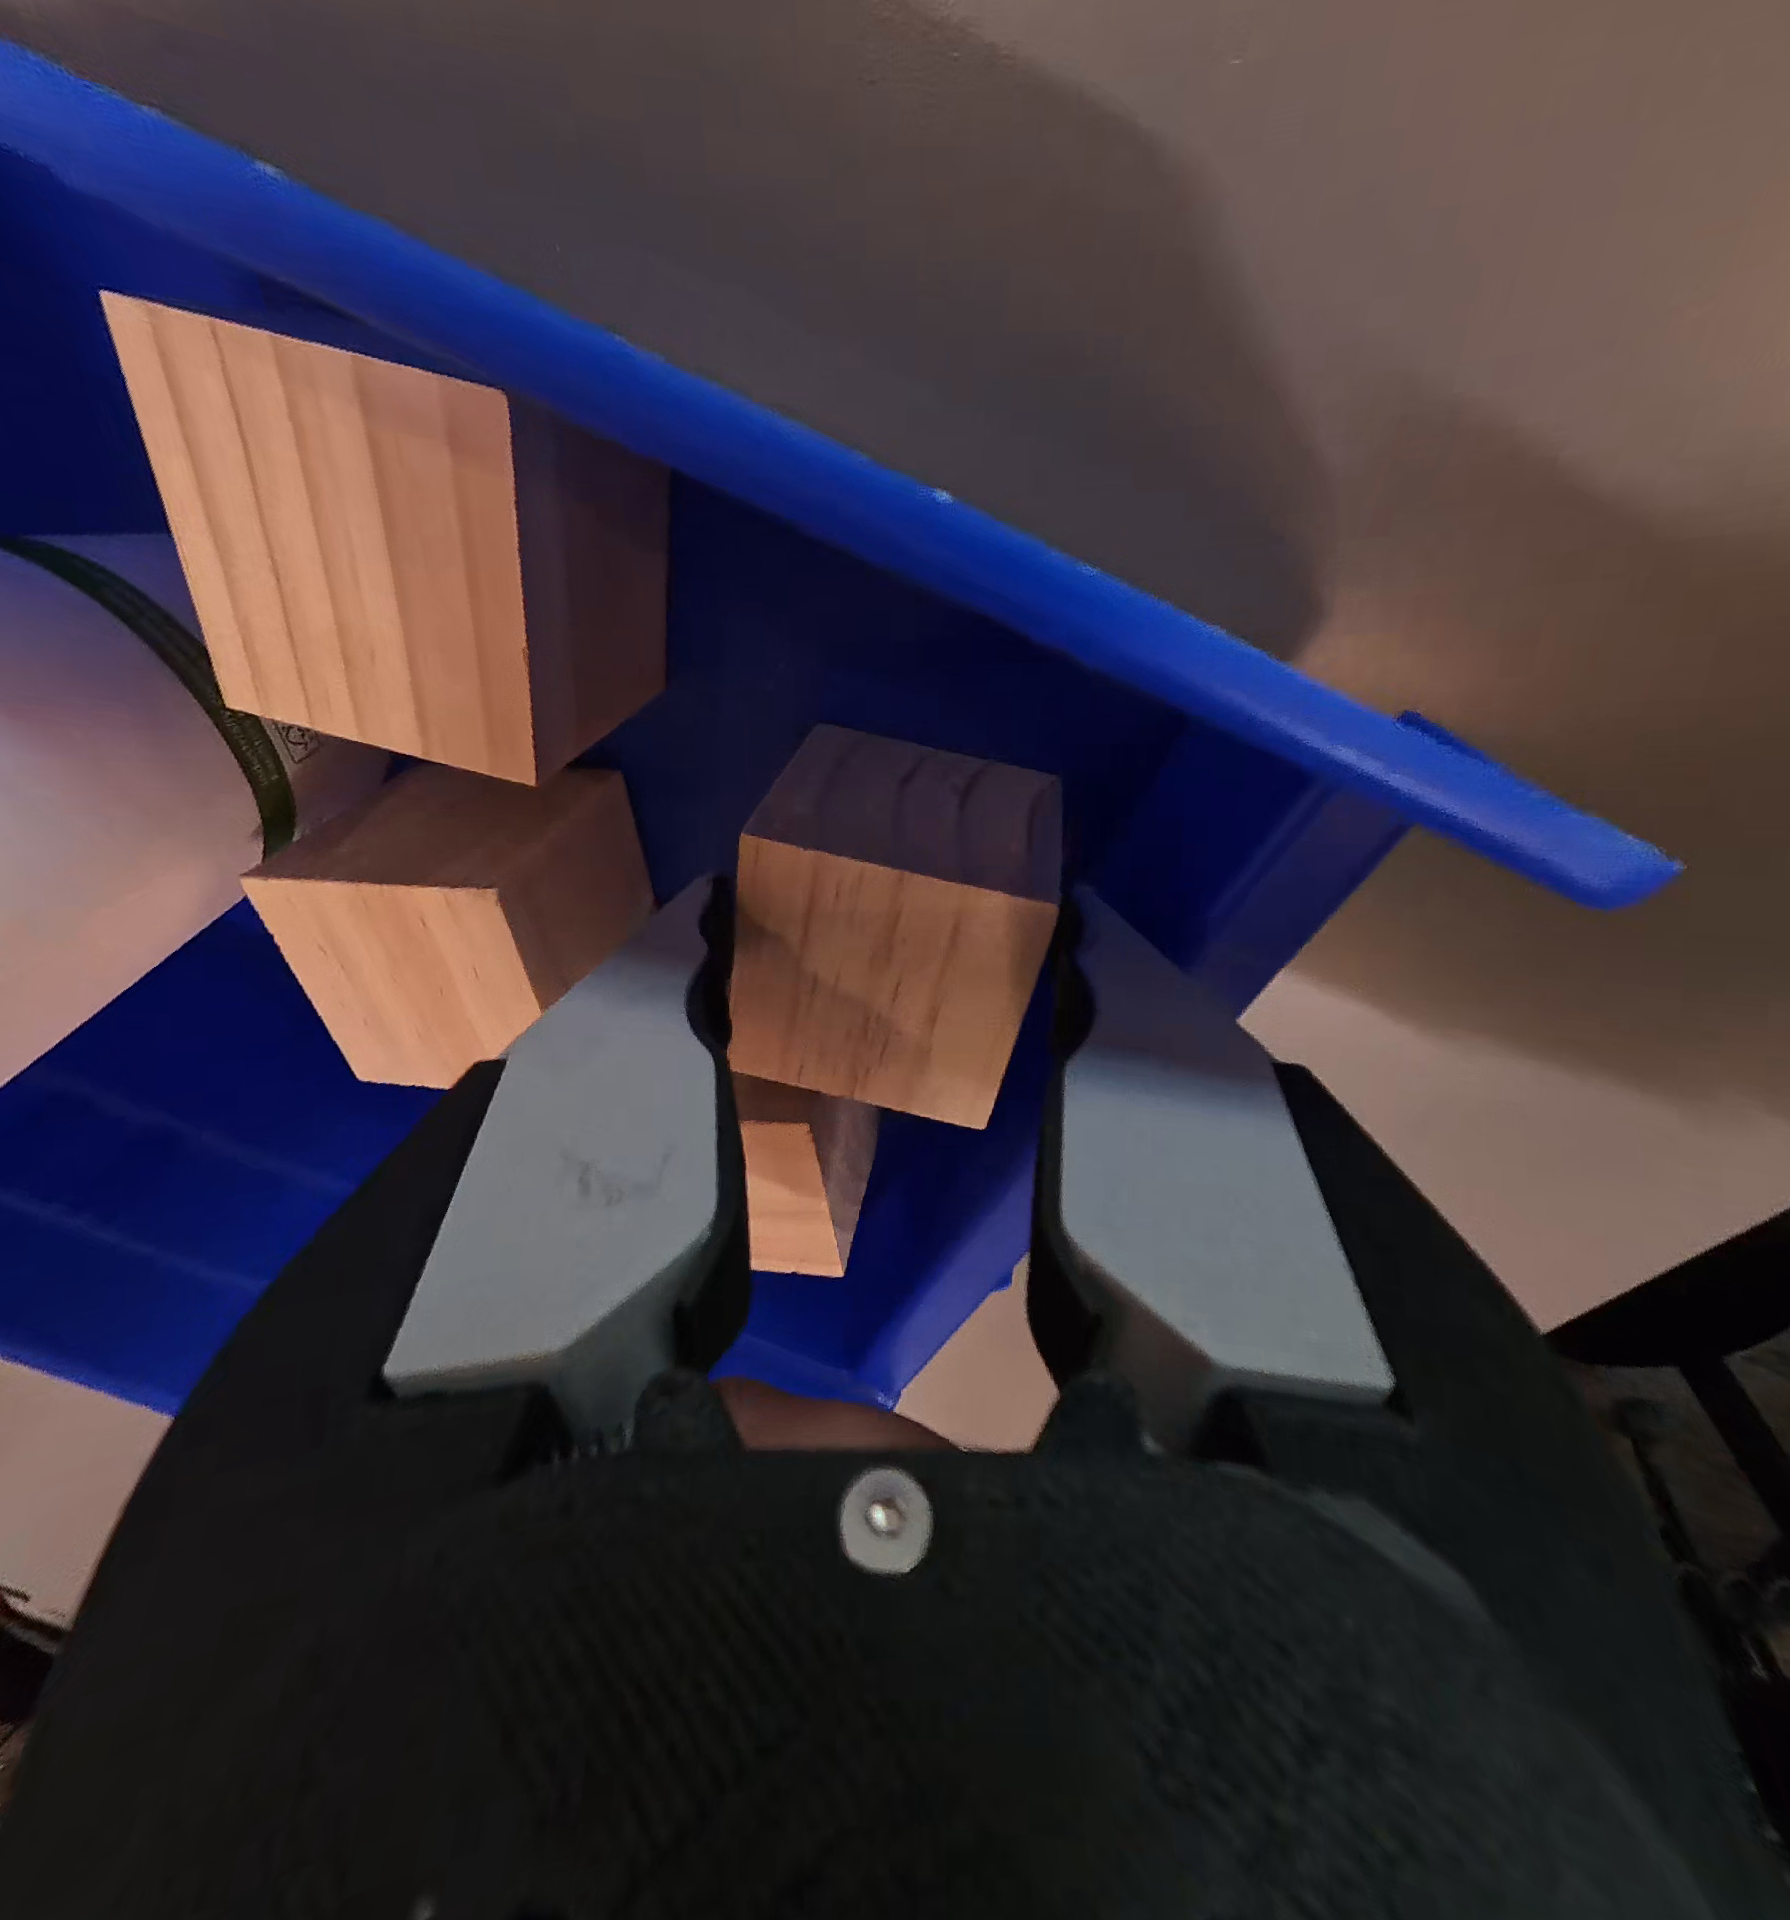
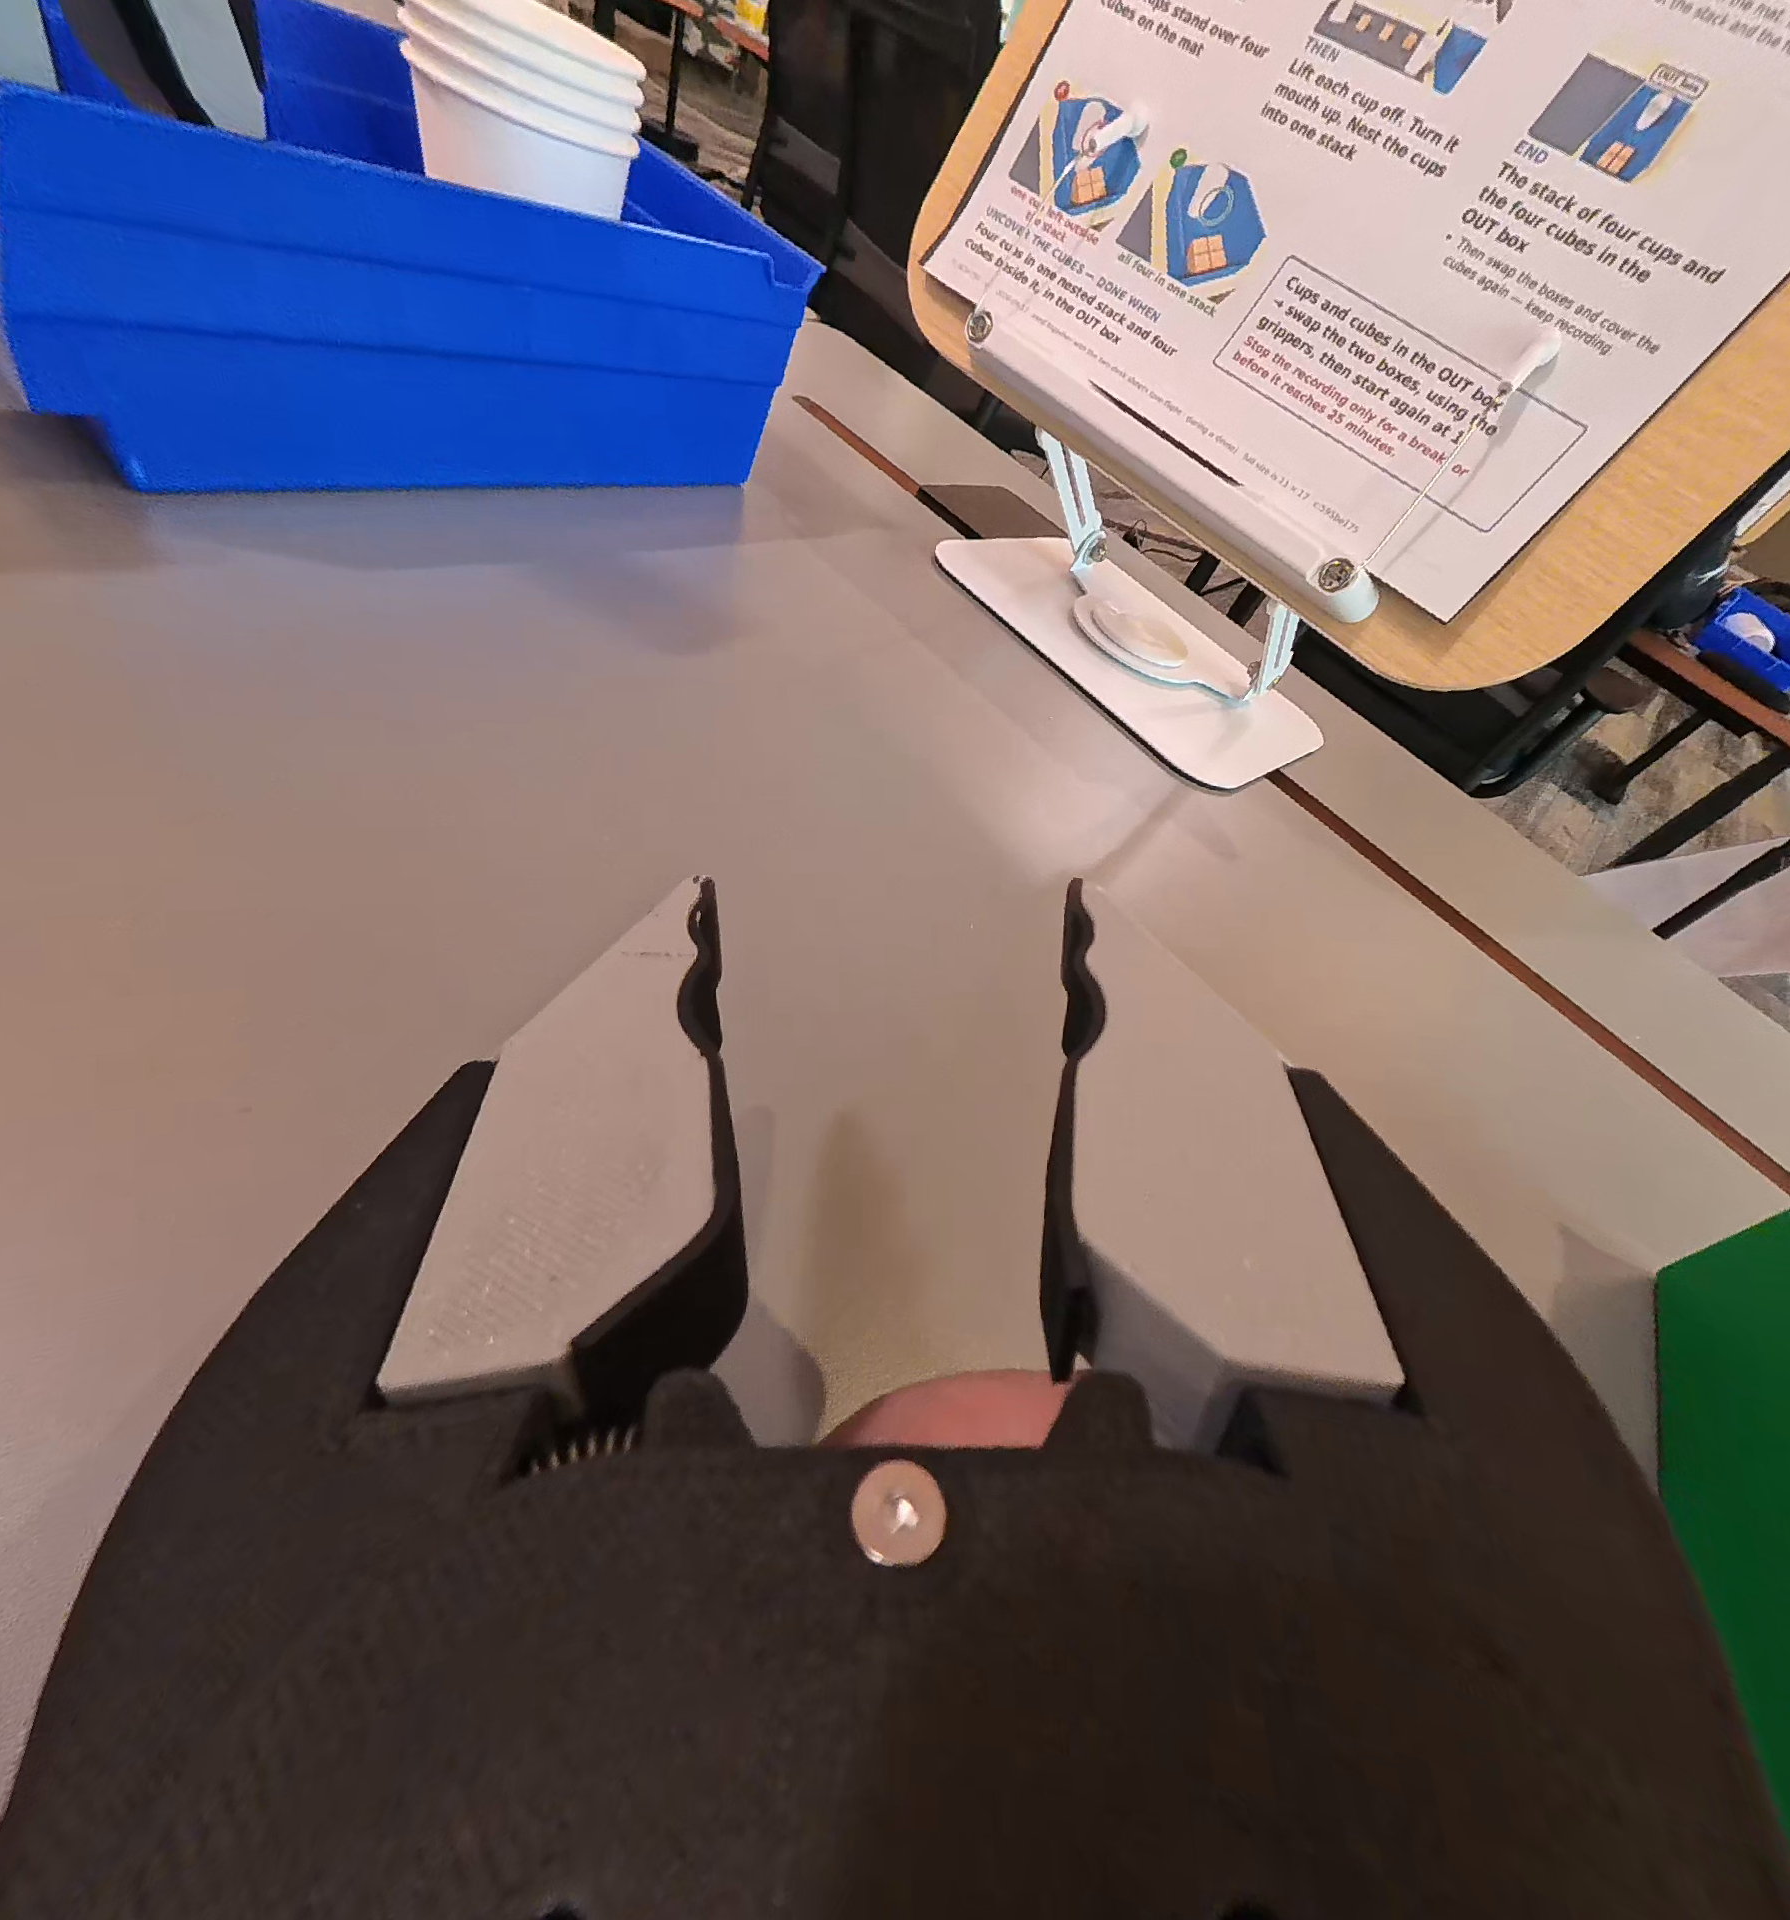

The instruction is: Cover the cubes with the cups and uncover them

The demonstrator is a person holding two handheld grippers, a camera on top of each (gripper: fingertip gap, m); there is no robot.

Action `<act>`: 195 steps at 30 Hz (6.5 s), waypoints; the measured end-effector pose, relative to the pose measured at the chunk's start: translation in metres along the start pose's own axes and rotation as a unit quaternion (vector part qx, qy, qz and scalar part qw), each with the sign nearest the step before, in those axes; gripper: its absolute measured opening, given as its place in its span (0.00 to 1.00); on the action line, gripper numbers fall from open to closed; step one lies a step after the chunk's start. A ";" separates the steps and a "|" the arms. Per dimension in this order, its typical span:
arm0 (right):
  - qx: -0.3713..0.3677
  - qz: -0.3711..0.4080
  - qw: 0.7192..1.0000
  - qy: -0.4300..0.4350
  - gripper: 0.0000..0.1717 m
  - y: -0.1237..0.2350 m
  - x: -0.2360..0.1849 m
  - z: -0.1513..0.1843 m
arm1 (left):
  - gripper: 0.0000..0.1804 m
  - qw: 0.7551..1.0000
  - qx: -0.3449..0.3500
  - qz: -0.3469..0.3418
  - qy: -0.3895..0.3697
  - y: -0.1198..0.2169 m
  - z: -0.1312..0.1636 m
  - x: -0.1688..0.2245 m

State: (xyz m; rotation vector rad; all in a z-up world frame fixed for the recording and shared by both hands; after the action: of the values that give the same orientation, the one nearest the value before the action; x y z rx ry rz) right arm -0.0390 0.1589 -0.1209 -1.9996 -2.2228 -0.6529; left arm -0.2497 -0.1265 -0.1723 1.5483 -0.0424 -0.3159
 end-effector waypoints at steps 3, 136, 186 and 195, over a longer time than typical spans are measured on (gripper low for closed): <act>0.003 0.001 1.000 0.002 0.37 0.001 0.000 -0.002 | 0.34 1.000 0.008 0.008 0.006 -0.001 0.000 0.000; -0.027 -0.122 0.989 -0.074 0.14 0.033 0.021 0.002 | 0.34 0.830 0.154 -0.168 0.509 0.001 0.070 -0.052; 0.046 -0.067 0.987 -0.138 0.12 0.045 0.062 -0.014 | 0.32 0.942 0.215 -0.035 -0.255 0.029 -0.312 0.108; 0.046 -0.068 0.987 -0.137 0.12 0.045 0.061 -0.015 | 0.40 0.944 0.237 -0.079 -0.216 0.040 -0.300 0.096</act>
State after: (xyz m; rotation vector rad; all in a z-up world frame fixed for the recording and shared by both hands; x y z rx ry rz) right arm -0.0078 0.2124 -0.0753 -2.0112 -2.5087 -0.2921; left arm -0.0837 0.1434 -0.1580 1.9359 -0.3634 -0.8168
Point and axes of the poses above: each gripper's, where its closed fingertips meet, y back along the fingers, z out of its underside, x = y × z across the jaws, the point moved 1 cm from there along y, back along the fingers
